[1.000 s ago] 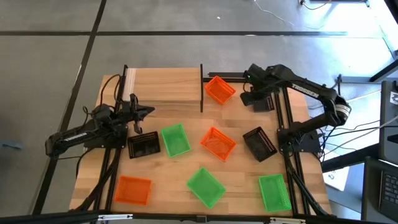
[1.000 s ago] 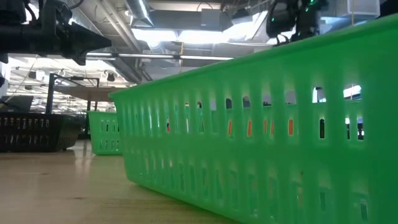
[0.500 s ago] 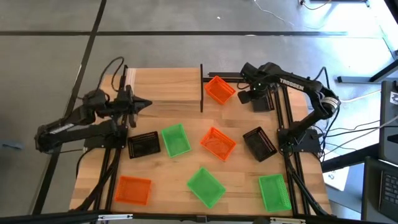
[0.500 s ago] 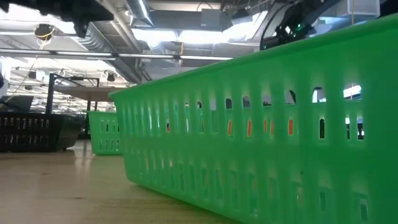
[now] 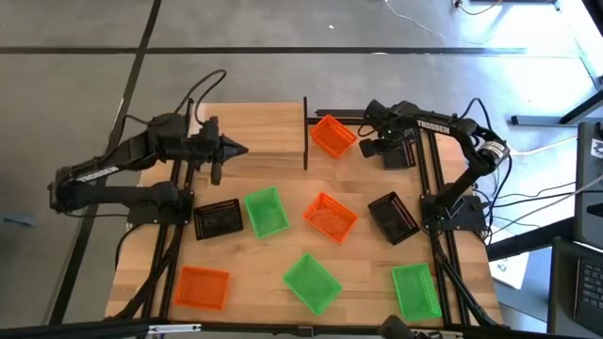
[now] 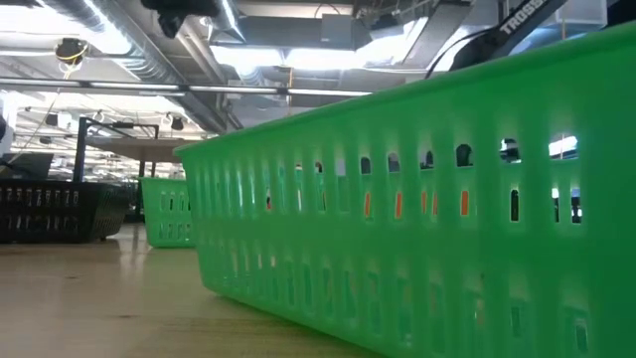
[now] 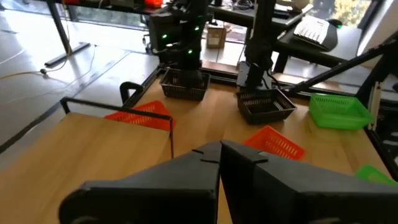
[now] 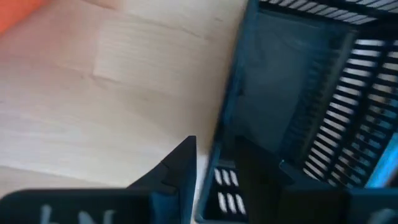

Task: Stack baskets on shelf by color
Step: Put the top right black bin on the shelf

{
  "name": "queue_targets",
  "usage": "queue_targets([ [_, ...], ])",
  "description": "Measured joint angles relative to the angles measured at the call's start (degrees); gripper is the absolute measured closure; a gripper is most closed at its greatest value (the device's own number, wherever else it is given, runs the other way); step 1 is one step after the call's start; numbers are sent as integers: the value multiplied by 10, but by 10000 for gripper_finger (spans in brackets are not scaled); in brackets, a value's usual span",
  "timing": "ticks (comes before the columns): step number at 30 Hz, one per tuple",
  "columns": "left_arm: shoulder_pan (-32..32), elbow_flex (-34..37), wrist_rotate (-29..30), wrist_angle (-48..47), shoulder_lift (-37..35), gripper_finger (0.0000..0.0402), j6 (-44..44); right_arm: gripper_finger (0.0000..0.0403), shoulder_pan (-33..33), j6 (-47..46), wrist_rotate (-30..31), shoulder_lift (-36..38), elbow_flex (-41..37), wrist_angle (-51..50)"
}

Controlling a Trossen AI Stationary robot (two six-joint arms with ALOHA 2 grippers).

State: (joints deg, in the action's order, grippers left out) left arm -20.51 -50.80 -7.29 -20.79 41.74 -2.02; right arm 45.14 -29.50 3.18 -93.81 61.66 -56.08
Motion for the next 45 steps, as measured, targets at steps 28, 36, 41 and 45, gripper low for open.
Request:
queue_targets([
  [28, 57, -43, 64, -15, 25, 401, 27, 401, 5, 58, 2, 27, -56, 80],
  [36, 57, -43, 67, -15, 25, 401, 25, 402, -45, 43, 52, 88, 31, -97],
  [41, 57, -43, 67, -15, 21, 401, 20, 402, -104, 73, 73, 113, 123, -148],
  [45, 57, -43, 68, -16, 15, 401, -14, 403, -159, 196, 62, 113, 210, -147],
])
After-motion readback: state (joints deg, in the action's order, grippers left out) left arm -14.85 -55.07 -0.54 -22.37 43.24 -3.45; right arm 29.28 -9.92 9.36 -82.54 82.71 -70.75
